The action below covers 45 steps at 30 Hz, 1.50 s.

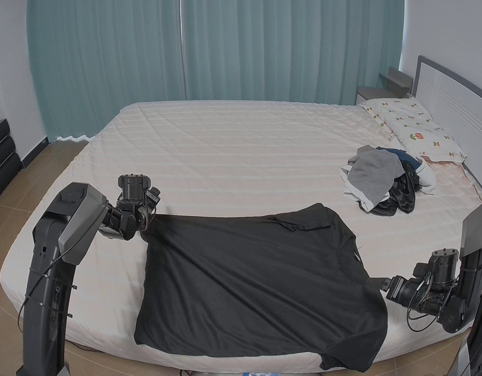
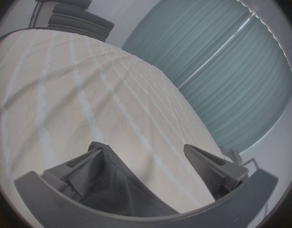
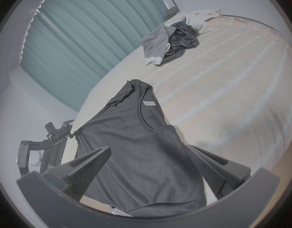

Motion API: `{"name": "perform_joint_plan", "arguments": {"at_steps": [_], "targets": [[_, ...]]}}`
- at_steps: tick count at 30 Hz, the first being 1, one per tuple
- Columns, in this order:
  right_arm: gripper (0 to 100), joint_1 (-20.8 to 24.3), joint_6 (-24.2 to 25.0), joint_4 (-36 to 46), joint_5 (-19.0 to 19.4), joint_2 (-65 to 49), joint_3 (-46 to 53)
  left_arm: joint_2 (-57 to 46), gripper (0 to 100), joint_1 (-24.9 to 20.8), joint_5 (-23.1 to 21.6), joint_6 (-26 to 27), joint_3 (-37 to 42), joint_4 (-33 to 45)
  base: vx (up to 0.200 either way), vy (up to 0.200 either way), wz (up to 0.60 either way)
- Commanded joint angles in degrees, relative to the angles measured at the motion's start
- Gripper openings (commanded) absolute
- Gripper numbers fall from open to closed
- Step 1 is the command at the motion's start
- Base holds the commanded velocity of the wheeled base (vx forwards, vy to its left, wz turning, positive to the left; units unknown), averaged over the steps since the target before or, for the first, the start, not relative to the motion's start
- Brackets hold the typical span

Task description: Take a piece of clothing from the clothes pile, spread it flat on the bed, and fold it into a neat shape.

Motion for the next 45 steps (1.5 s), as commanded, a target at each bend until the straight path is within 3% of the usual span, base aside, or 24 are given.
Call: {"name": "perform_joint_plan", "arguments": {"at_steps": [1, 6, 11, 14, 20, 22, 27, 30, 40, 44, 45], "targets": [[100, 0.1, 0.0, -0.5, 0.0, -0.1, 0.9, -3.4, 100, 0.5, -0.5, -2.0, 0.2, 0.3, 0.0, 0.0, 0.0], [100, 0.1, 0.0, -0.5, 0.0, 0.1, 0.9, -7.0, 100, 0.7, -2.0, -3.8, 1.0, 0.4, 0.0, 0.0, 0.0], [100, 0.1, 0.0, -0.5, 0.0, 0.3, 0.9, -12.7, 100, 0.7, -14.7, -5.4, 5.9, 5.9, 0.0, 0.0, 0.0], [100, 0.5, 0.0, -0.5, 0.0, 0.4, 0.9, -13.5, 100, 0.8, -18.6, -5.5, 6.3, 11.1, 0.0, 0.0, 0.0], [100, 0.5, 0.0, -0.4, 0.0, 0.5, 0.9, -12.7, 100, 1.6, -20.9, -5.5, 2.9, 21.4, 0.0, 0.0, 0.0], [100, 0.5, 0.0, -0.4, 0.0, 0.5, 0.9, -12.6, 100, 2.6, -21.3, -7.1, 0.2, 25.2, 0.0, 0.0, 0.0], [100, 0.5, 0.0, -0.4, 0.0, 0.5, 0.9, -13.7, 100, 5.6, -26.3, -16.0, -2.1, 25.2, 0.0, 0.0, 0.0], [100, 0.5, 0.0, -0.4, 0.0, 0.5, 0.9, -14.2, 100, 6.7, -28.1, -18.3, -1.7, 25.2, 0.0, 0.0, 0.0], [100, 0.6, -0.2, -0.4, -0.3, 2.2, -2.5, -18.0, 100, 8.0, -28.4, -15.5, 11.9, 25.2, 0.0, 0.0, 0.0], [100, 1.6, -0.9, 1.4, -2.9, 4.2, -10.9, -22.9, 100, 8.2, -30.1, -14.6, 21.9, 22.3, 0.0, 0.0, 0.0], [100, 2.1, -1.5, 5.0, -3.5, 4.9, -15.1, -25.2, 100, 8.1, -31.0, -14.5, 26.1, 20.1, 0.0, 0.0, 0.0]]}}
